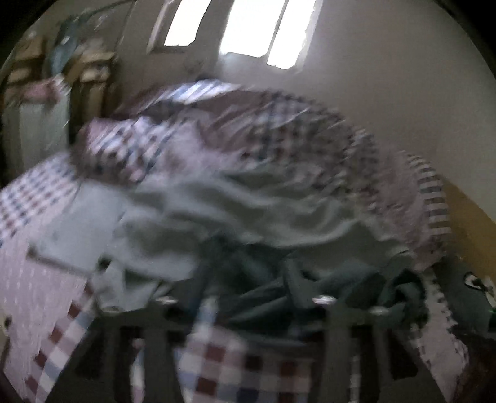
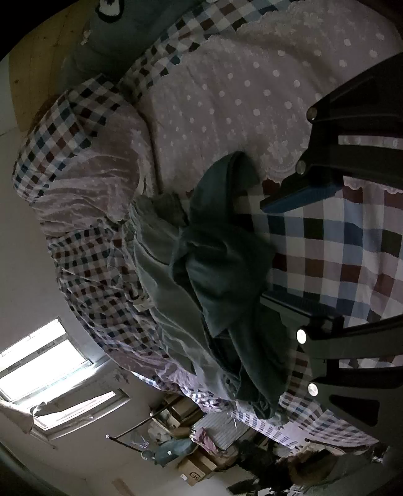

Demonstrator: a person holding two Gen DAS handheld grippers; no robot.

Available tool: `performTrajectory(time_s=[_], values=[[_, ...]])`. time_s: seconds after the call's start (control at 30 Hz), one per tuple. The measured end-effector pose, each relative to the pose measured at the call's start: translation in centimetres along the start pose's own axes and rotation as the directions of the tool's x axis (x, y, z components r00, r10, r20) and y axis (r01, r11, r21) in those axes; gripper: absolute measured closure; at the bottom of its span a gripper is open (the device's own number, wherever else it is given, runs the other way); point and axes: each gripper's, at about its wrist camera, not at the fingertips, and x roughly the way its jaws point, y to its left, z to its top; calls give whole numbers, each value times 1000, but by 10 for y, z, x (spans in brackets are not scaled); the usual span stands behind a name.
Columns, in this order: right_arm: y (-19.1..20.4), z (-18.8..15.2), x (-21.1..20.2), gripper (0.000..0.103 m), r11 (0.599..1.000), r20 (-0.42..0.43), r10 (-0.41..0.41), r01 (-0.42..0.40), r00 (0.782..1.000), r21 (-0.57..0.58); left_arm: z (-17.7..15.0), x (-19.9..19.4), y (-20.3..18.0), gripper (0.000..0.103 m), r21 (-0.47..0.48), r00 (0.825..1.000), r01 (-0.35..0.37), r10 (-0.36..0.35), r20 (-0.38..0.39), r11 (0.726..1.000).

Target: Fold clothes

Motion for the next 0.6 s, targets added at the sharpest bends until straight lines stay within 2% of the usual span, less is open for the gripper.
performTrajectory(time_s=[0.17,0.33,0.43,0.53,0.6], values=[[4,0,4,47,1000,3,14,-14,1000,-1,14,6,-66,34,154,994,105,-102,-31,982],[6,0,3,47,1000,9,24,-24,1000,0,6,46,-131,31,272,979,172,-135,-150,947],[2,0,2,47,1000,10,26,-26,1000,6,-9,81,-169,31,380,970,161,-75,-231,911],[-3,0,0,47,1000,12,23,-23,1000,14,-21,107,-192,31,488,967,123,5,-253,864],[-7,-1,-2,47,1000,15,23,-23,1000,22,-26,123,-200,31,525,963,104,46,-264,845]])
